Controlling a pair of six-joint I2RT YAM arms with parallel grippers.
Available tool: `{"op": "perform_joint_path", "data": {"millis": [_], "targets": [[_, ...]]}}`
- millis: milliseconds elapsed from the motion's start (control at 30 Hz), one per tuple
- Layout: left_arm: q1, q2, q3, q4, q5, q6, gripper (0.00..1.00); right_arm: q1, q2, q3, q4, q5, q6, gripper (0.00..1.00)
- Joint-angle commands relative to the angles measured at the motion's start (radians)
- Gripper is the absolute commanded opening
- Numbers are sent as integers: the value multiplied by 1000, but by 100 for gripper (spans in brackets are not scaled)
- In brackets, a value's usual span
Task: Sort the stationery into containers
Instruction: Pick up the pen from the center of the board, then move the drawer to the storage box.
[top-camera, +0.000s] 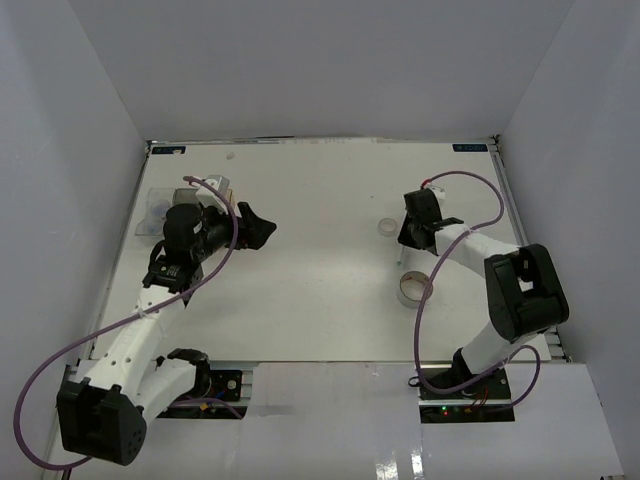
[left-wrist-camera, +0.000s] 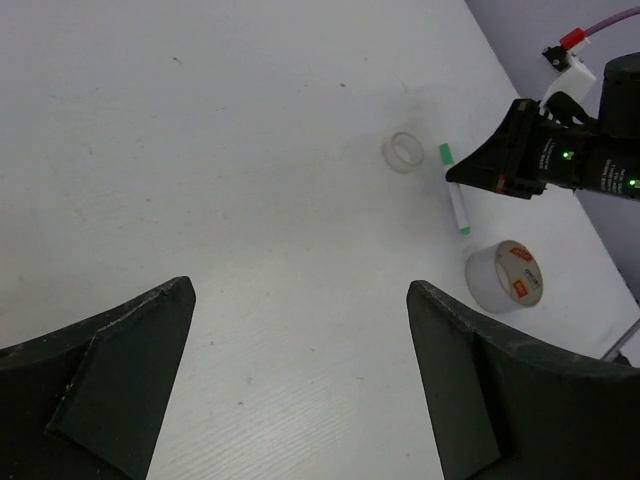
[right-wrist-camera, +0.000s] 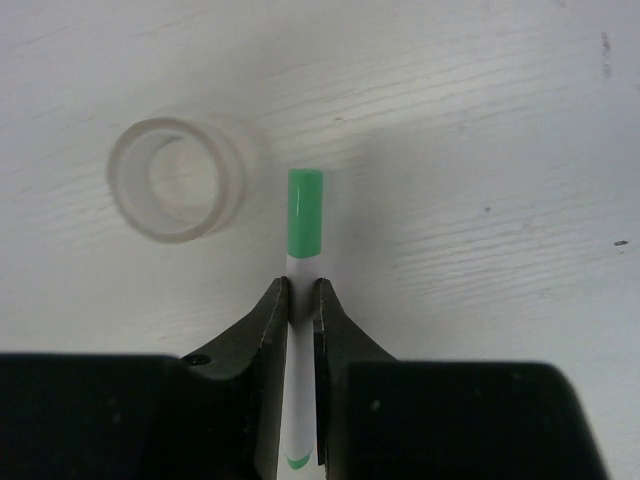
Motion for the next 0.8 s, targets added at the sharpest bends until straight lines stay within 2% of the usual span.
{"op": "perform_joint_path", "data": {"millis": [0, 67, 167, 367, 567, 767], "targets": [[-4, 15, 6, 61, 129, -106, 98, 77, -113, 28, 9, -53, -53, 8], [-5, 38, 6, 73, 189, -138, 98, 116, -157, 19, 46, -106, -77, 8], [-21, 58, 11, 78, 204, -184, 98, 235, -246, 7, 173, -198, -123, 8], [-77, 39, -20, 99, 198, -259, 98, 370, -302, 12, 318, -243, -119, 8], [-232, 26, -84, 181, 73, -344, 98, 456, -350, -24, 471, -234, -59, 8], [-326, 81, -87, 240, -26, -396, 91, 481, -372, -64, 525, -242, -7, 8]]}}
